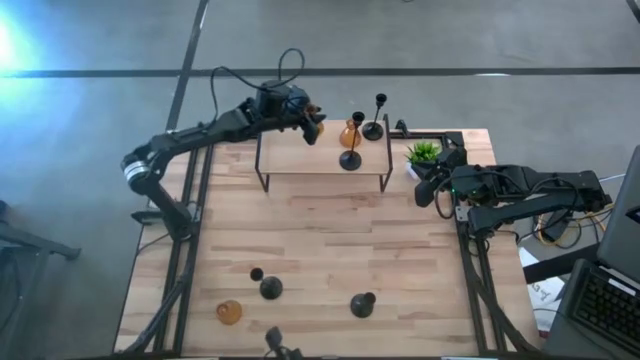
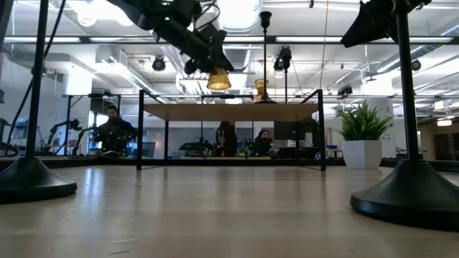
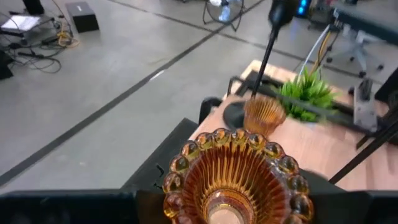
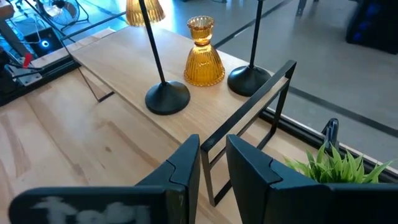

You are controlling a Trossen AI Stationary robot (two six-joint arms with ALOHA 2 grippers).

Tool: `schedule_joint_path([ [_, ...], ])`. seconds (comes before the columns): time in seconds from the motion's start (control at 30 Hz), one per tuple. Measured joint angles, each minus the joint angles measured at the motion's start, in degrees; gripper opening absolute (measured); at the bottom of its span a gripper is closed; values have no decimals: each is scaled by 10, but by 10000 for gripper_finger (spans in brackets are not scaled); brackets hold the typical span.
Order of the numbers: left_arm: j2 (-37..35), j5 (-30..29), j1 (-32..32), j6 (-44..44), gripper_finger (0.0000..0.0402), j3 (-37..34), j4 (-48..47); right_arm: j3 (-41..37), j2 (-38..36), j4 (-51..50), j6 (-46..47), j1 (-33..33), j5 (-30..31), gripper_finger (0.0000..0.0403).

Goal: Pick & Place candle stick holders
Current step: Put the top yellow glass candle holder on the shelf

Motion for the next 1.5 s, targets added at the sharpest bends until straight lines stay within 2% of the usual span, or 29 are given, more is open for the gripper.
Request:
schedule_joint_path([
  [0.4,60,0,-4,15,136,-1,42,-1,0,-1,-14,0,0,77],
  [0.53,72,24,-9,15,136,-12,44,-1,0,-6,-14,0,0,82],
  [0.83,28,33,-54,3,136,-113,129,-1,0,-18,-12,0,0,76],
  [1.03,4,21,-64,2,136,-158,168,-1,0,-18,-12,0,-1,68],
  [1.5,21,0,-57,20,136,-159,210,-1,0,-17,-11,0,-1,84],
])
